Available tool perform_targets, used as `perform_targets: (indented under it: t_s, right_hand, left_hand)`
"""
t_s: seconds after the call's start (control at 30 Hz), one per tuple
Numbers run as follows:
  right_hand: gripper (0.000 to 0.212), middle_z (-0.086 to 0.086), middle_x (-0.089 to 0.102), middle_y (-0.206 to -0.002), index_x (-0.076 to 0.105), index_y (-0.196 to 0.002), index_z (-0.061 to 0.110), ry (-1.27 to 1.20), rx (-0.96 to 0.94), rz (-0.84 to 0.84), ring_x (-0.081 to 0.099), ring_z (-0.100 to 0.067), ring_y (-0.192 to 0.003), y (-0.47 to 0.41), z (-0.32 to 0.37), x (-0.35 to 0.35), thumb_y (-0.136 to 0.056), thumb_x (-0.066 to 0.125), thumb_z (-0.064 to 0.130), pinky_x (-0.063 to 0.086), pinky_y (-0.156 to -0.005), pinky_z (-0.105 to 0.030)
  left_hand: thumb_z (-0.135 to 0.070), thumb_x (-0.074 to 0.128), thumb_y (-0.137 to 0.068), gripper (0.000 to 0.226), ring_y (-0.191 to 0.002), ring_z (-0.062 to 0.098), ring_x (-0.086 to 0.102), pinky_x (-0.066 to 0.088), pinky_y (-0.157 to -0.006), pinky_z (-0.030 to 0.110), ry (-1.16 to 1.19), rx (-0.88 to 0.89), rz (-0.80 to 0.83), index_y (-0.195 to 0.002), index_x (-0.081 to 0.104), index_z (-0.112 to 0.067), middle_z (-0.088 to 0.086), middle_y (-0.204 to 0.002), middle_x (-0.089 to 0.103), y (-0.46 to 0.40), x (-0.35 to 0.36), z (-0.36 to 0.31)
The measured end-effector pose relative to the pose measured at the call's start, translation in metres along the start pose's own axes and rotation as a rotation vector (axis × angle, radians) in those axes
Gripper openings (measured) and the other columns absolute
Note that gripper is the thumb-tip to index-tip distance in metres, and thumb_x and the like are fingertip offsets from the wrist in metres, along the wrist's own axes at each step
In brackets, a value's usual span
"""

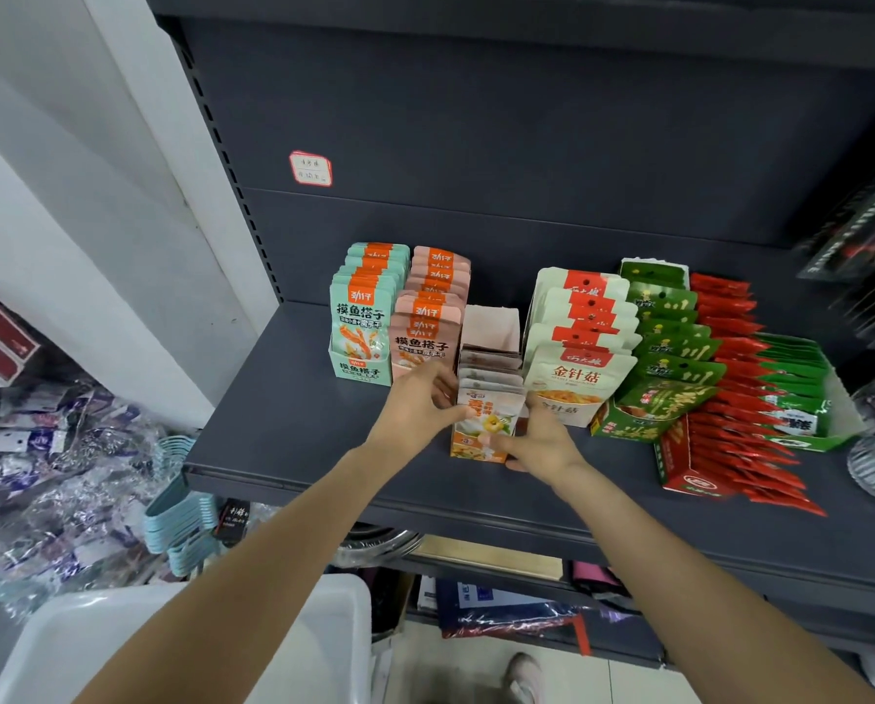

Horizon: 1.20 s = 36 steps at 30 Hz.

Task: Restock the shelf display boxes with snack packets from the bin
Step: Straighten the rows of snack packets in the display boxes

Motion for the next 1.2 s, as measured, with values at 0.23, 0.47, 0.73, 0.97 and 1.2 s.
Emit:
perform_targets:
  t_s: [0.23,0.47,0.73,0.97,1.2]
  right_hand:
    - [0.059,-0.002,0.06,-0.12,0.041,-0.131,0.019,-0.008,-0.001,-0.005,0.058,-0.02,-0.106,0.002,0.0,0.0,-0.081,0.072,0.009,0.058,-0.078,-0.04]
    - [0.053,0.003,0.055,-0.109,0.042,-0.126,0.018,0.004,-0.001,-0.003,0.056,-0.016,-0.099,0.005,0.003,-0.001,-0.082,0.071,0.01,0.057,-0.08,-0.041]
    - [0.062,-0.002,0.056,-0.123,0.039,-0.133,0.019,0.001,0.004,0.007,0.057,-0.022,-0.109,0.008,0.007,-0.001,-0.081,0.071,0.008,0.057,-0.08,-0.041]
    - [0.056,-0.002,0.058,-0.125,0.041,-0.129,0.019,0.003,0.013,0.012,0.057,-0.021,-0.11,0.009,0.008,-0.001,-0.082,0.071,0.009,0.056,-0.082,-0.042]
    - [0.068,-0.002,0.052,-0.132,0.034,-0.137,0.02,-0.013,0.021,0.049,0.052,-0.024,-0.119,0.011,0.011,-0.001,-0.082,0.071,0.009,0.054,-0.085,-0.044]
  left_hand:
    - [-0.007,0.075,-0.075,0.032,-0.069,-0.001,0.055,0.045,-0.067,0.004,0.015,0.057,0.021,-0.106,0.067,-0.006,-0.003,-0.097,0.061,0.006,0.007,0.007]
    - [-0.013,0.075,-0.077,0.026,-0.071,0.003,0.055,0.046,-0.068,0.012,-0.042,0.047,0.001,-0.101,0.069,-0.004,0.001,-0.085,0.066,-0.004,0.006,0.005]
    - [-0.02,0.071,-0.081,0.036,-0.091,0.015,0.055,0.047,-0.08,0.029,-0.264,0.154,0.088,-0.114,0.065,-0.007,0.005,-0.111,0.059,-0.013,0.009,0.006]
    - [-0.025,0.07,-0.082,0.031,-0.097,0.023,0.06,0.05,-0.082,0.037,-0.326,0.18,0.054,-0.108,0.069,-0.007,0.009,-0.111,0.063,-0.015,0.013,0.007]
    - [-0.019,0.068,-0.084,0.027,-0.085,0.026,0.06,0.048,-0.077,0.035,-0.278,0.171,-0.082,-0.104,0.07,-0.002,0.013,-0.098,0.064,-0.024,0.01,0.003]
Point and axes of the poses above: each hand's wrist, its own y-axis away from the middle knuckle, its own x-axis out of the palm, z = x × y, the point moved 4 cm from there along -y, towards the middle knuckle
